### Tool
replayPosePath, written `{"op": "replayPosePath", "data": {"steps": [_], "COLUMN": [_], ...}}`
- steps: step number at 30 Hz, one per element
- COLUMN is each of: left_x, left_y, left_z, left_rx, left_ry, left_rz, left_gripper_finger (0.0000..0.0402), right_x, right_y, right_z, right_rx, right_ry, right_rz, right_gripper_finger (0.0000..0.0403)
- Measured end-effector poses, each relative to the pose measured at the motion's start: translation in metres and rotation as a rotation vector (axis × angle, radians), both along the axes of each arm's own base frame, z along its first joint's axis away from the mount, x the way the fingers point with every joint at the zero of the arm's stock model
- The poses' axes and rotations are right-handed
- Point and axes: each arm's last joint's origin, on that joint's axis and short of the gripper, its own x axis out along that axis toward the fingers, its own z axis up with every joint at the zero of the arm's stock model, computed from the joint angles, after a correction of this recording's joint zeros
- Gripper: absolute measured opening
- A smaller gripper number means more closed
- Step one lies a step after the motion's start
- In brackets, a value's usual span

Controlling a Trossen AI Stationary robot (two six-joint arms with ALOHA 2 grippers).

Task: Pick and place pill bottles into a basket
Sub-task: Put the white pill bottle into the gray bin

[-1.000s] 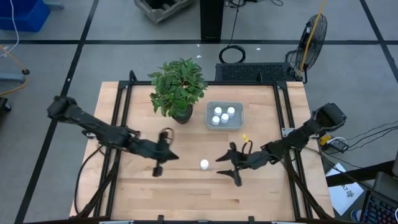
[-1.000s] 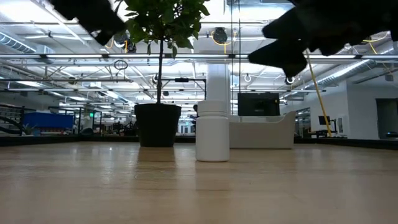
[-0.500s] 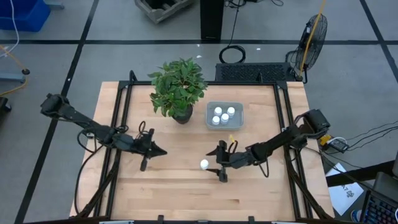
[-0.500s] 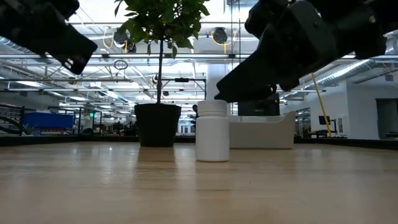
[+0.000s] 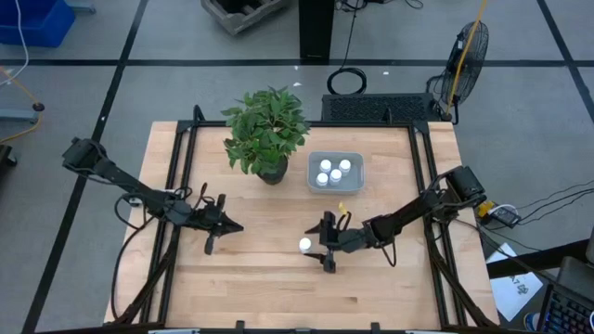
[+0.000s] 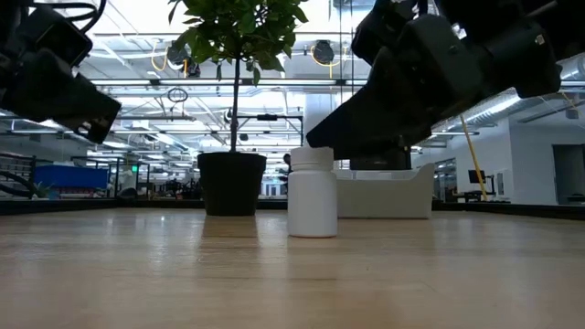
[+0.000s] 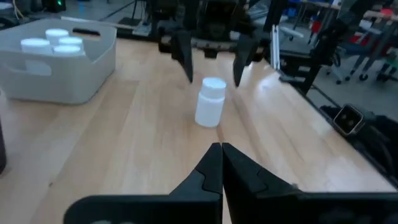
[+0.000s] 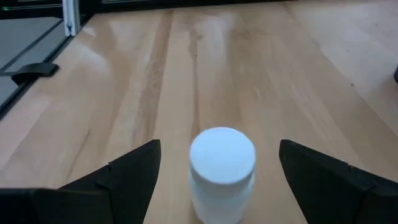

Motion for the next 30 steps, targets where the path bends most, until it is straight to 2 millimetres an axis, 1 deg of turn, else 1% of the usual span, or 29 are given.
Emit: {"op": "replayPosePath", "data": {"steps": [6, 9, 12, 17, 20, 23, 30], "left_x": [-0.001, -0.001, -0.001, -0.003, -0.004, -0.006, -0.011], "left_y": [-0.001, -0.002, -0.003, -0.004, -0.006, -0.007, 0.001], "left_z": [-0.002, 0.001, 0.002, 0.002, 0.006, 0.009, 0.017], "left_rx": [0.030, 0.012, 0.012, 0.036, 0.047, 0.051, 0.036], "left_ry": [0.010, -0.007, -0.027, -0.035, -0.065, -0.089, -0.125], "left_rz": [0.011, 0.000, 0.022, 0.075, 0.051, -0.003, -0.132], "left_gripper_finger": [0.0009, 0.0004, 0.0009, 0.0004, 0.0008, 0.0003, 0.0003], "right_x": [0.001, 0.001, 0.003, 0.016, 0.022, 0.024, 0.024], "right_y": [-0.002, -0.003, -0.003, 0.001, 0.003, 0.003, 0.002], "right_z": [0.001, -0.003, -0.008, -0.018, -0.018, -0.016, -0.017], "right_rx": [0.017, 0.023, 0.028, 0.033, 0.035, 0.033, 0.033], "right_ry": [-0.010, 0.006, 0.018, 0.036, 0.031, 0.023, 0.026], "right_rz": [-0.012, -0.017, -0.008, -0.003, 0.015, 0.017, 0.014], "right_gripper_finger": [0.0318, 0.0318, 0.0318, 0.0318, 0.0318, 0.0318, 0.0318]}}
